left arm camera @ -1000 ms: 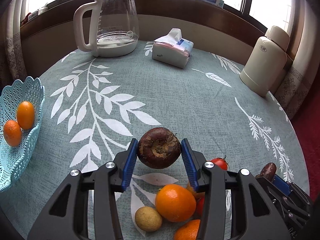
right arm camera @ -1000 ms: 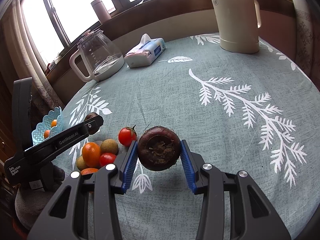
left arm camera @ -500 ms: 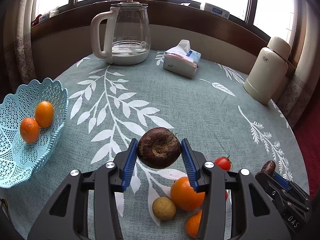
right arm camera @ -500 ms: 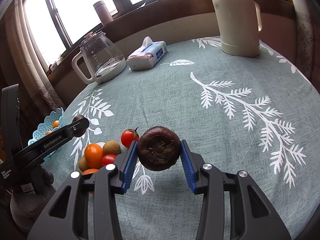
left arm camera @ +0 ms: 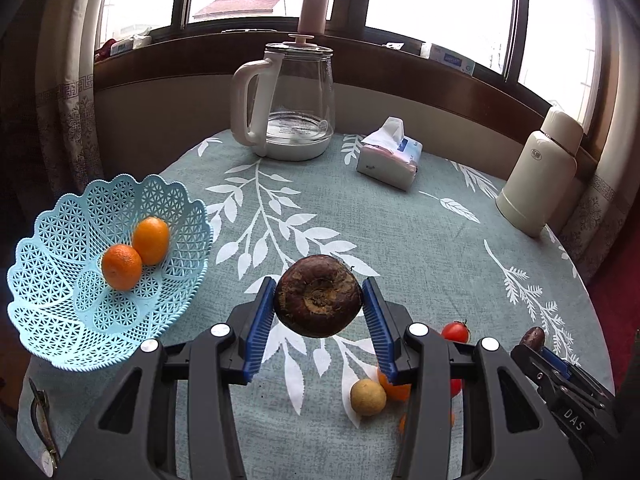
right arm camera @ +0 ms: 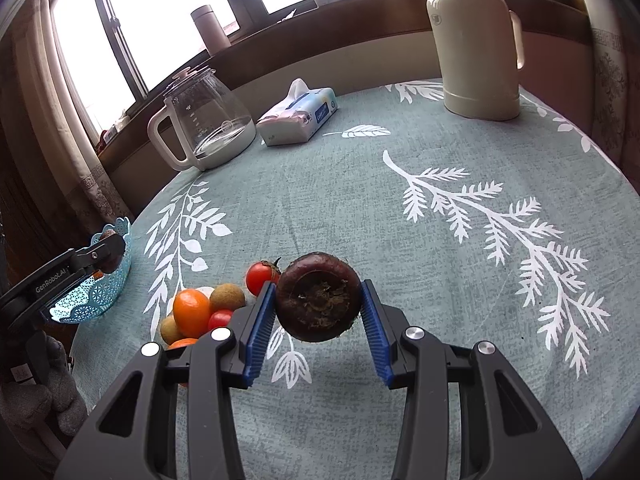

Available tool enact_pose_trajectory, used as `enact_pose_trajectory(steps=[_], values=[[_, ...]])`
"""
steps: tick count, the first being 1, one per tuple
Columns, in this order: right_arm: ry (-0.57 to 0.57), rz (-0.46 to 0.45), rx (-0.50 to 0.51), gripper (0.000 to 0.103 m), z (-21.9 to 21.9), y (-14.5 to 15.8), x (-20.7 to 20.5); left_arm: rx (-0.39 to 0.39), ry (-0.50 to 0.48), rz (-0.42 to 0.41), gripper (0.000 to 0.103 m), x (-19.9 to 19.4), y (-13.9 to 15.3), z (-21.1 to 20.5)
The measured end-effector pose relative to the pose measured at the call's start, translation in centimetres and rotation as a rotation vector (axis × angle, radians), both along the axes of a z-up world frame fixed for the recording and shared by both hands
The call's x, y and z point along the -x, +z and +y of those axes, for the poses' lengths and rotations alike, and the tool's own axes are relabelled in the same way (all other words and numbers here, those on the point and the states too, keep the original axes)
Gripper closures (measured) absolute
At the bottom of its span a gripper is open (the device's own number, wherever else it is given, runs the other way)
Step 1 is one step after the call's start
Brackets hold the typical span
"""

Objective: Organize fruits
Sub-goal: 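Carry the dark fruit into the blue basket and open the left tool while the right tool holds its fruit, then carry the dark brown fruit into the blue basket and open the right tool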

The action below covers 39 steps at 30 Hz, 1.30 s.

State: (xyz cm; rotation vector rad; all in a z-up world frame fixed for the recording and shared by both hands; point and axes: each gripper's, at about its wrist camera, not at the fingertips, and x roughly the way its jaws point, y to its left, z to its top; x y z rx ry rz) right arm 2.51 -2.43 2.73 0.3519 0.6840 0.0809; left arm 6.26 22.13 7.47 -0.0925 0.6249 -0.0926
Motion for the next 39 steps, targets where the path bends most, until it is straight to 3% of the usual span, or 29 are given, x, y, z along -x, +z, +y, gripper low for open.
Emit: enact_pose_trajectory(steps=[23, 39], values=[[0.004, -0.003, 0.020, 0.060, 0.3, -0.2, 0.1, -0.006, 0.221, -0.043, 0.057, 2.7, 0.9, 8.9], [0.003, -0.002, 0.019, 0.060, 0.3, -0.3, 0.1, -0.017, 0.296, -0.042, 0.056, 3.4, 0.8, 11.7]])
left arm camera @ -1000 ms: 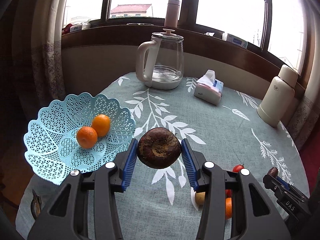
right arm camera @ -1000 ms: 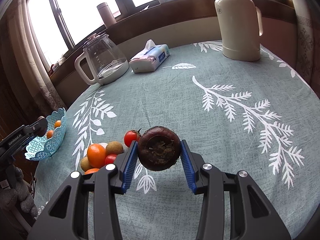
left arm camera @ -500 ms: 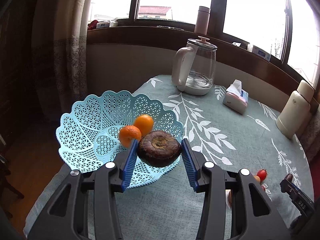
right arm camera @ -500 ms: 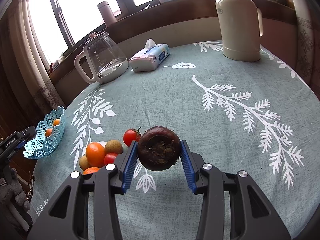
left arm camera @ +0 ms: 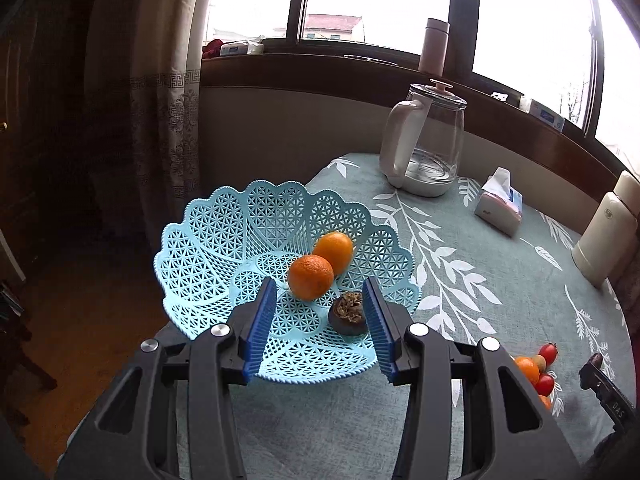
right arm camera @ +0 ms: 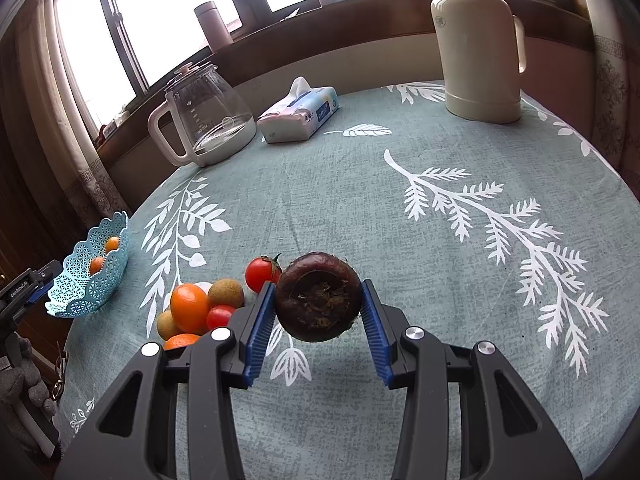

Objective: Organize fruits
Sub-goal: 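Carry the dark brown fruit into the blue basket and open the right tool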

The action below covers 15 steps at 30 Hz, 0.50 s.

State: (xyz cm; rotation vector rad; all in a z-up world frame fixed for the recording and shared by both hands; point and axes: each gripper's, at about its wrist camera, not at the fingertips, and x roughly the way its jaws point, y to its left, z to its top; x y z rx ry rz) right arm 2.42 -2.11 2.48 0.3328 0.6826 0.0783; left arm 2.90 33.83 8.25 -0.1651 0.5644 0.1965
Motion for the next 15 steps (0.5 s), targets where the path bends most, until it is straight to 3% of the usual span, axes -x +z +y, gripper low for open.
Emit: enact_pose_trajectory(steps=[3, 4, 5, 9, 15], values=[[0.002, -0.002, 0.002, 0.060, 0.0, 0.0, 0.0, 0.010, 0.012, 0.006, 0.050, 0.2, -0.1, 0.6], [0.002, -0.002, 0.003, 0.060, 0.0, 0.0, 0.0, 0.017, 0.022, 0.002, 0.038, 0.3, -0.2, 0.8], [0.002, -0.003, 0.002, 0.060, -0.1, 0.0, 0.0, 0.021, 0.032, -0.003, 0.033, 0.4, -0.2, 1.1], [0.001, -0.013, 0.001, 0.060, -0.1, 0.2, 0.2, 0.026, 0.052, -0.014, 0.032, 1.0, 0.1, 2.1], [0.006, -0.030, -0.005, 0.060, 0.1, 0.8, 0.4, 0.029, 0.088, -0.045, 0.018, 2.2, 0.5, 4.0]])
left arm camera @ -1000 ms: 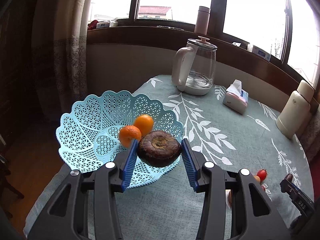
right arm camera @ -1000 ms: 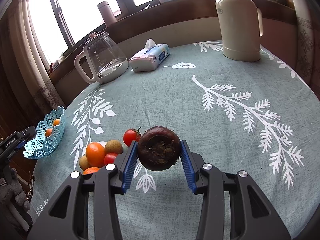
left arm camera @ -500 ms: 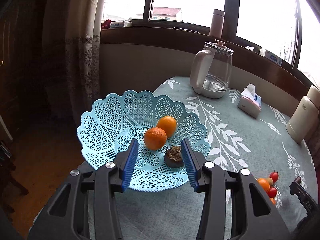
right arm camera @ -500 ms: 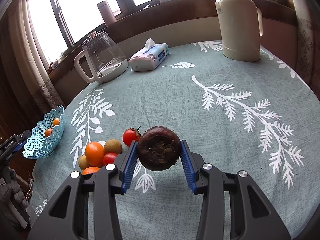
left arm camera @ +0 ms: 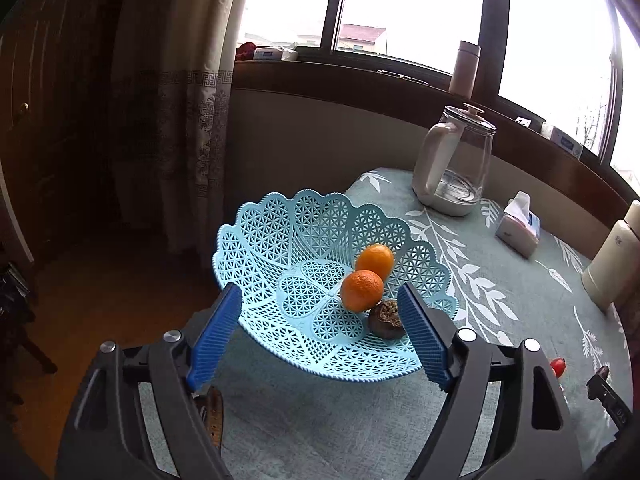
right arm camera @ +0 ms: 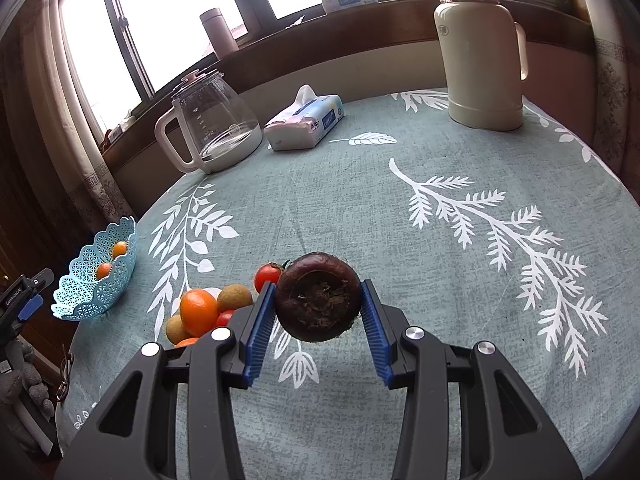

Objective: Organize fruits
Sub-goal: 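Carry the dark brown fruit into the blue basket and open the right tool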

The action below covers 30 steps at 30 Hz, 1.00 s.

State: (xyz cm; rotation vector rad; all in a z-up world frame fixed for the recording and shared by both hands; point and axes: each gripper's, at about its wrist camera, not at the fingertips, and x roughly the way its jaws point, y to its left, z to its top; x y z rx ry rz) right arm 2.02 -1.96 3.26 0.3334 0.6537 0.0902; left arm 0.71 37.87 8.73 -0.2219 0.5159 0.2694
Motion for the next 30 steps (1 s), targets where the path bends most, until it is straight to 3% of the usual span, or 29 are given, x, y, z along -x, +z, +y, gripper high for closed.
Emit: enact_pose_trajectory(steps=[4, 10, 19, 30], values=[[0.020, -0.015, 0.004, 0.060, 0.9, 1.1, 0.1, 0.004, 0.029, -0.016, 0.011, 0.7, 0.1, 1.5], [0.111, -0.046, -0.002, 0.060, 4.6, 3.5, -0.2, 0.025, 0.063, -0.032, 0.011, 1.3, -0.1, 3.0], [0.312, -0.063, 0.003, 0.060, 14.8, 5.6, -2.0, -0.005, 0.126, -0.077, 0.011, 2.6, 0.0, 4.2], [0.508, -0.053, 0.054, 0.060, 26.4, 6.4, -3.5, 0.031, 0.173, -0.102, 0.011, 4.8, -0.1, 6.4]])
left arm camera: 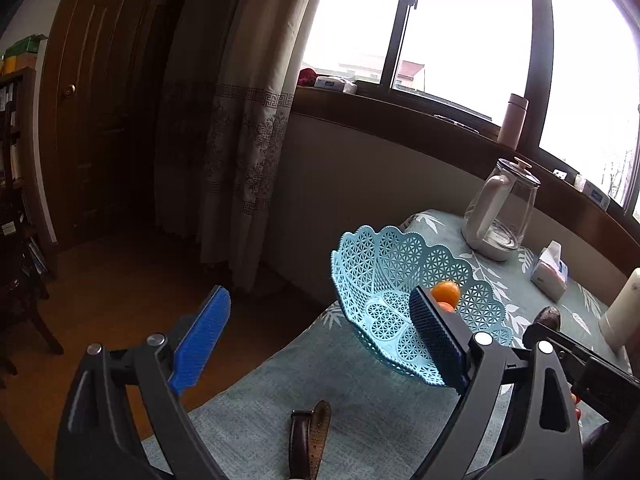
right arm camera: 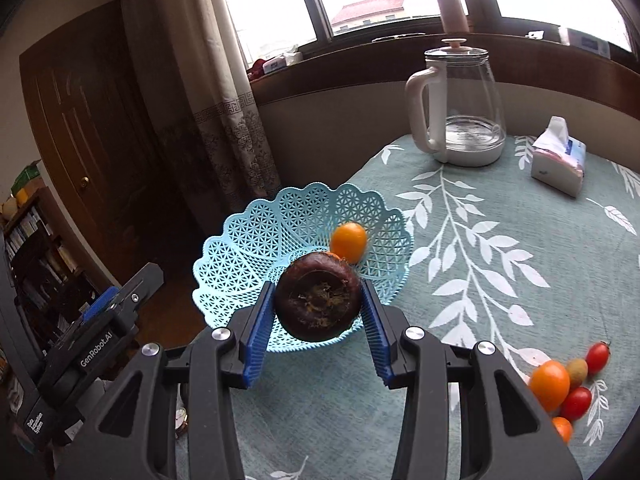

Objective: Organize fruits
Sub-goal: 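Carry the dark brown fruit into the blue basket and open the right tool, then withdraw the open right tool from the basket toward the remaining fruit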

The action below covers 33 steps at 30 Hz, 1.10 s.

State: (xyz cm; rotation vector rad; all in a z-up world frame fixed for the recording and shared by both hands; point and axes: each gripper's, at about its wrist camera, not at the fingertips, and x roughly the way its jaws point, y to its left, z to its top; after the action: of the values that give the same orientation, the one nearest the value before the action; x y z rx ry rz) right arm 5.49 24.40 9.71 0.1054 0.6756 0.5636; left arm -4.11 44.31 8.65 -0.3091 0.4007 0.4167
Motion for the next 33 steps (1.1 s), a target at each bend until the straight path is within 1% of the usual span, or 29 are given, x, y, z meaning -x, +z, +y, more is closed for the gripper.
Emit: enact_pose_trajectory(steps=[5, 10, 11, 12, 18, 29, 33], values=[[0.022, 0.025, 0.031, 0.060, 2.6, -0.8, -0.9, 0.030, 0.029, 0.002, 0.010, 0.5, -0.3, 1.4], [0.016, 0.053, 0.026, 0.059, 3.0, -1.4, -1.7, 0.037, 0.026, -0.002, 0.010, 0.6, -0.3, 1.6], [0.015, 0.053, 0.023, 0.057, 2.9, -1.3, -1.8, 0.035, 0.022, 0.000, 0.010, 0.6, -0.4, 1.5], [0.011, 0.047, 0.022, 0.055, 2.7, -1.2, -1.8, 0.033, 0.019, 0.003, 0.010, 0.5, -0.4, 1.5], [-0.027, 0.036, -0.011, 0.055, 0.6, -0.7, -1.5, 0.029, 0.014, 0.007, 0.010, 0.4, -0.5, 1.2], [-0.099, 0.067, -0.068, 0.054, -3.2, -1.7, -0.5, 0.010, -0.018, 0.016, 0.010, 0.1, -0.4, -0.1], [-0.122, 0.072, -0.080, 0.052, -4.5, -2.0, 0.0, 0.004, -0.033, 0.020, 0.010, 0.0, -0.5, -0.7]])
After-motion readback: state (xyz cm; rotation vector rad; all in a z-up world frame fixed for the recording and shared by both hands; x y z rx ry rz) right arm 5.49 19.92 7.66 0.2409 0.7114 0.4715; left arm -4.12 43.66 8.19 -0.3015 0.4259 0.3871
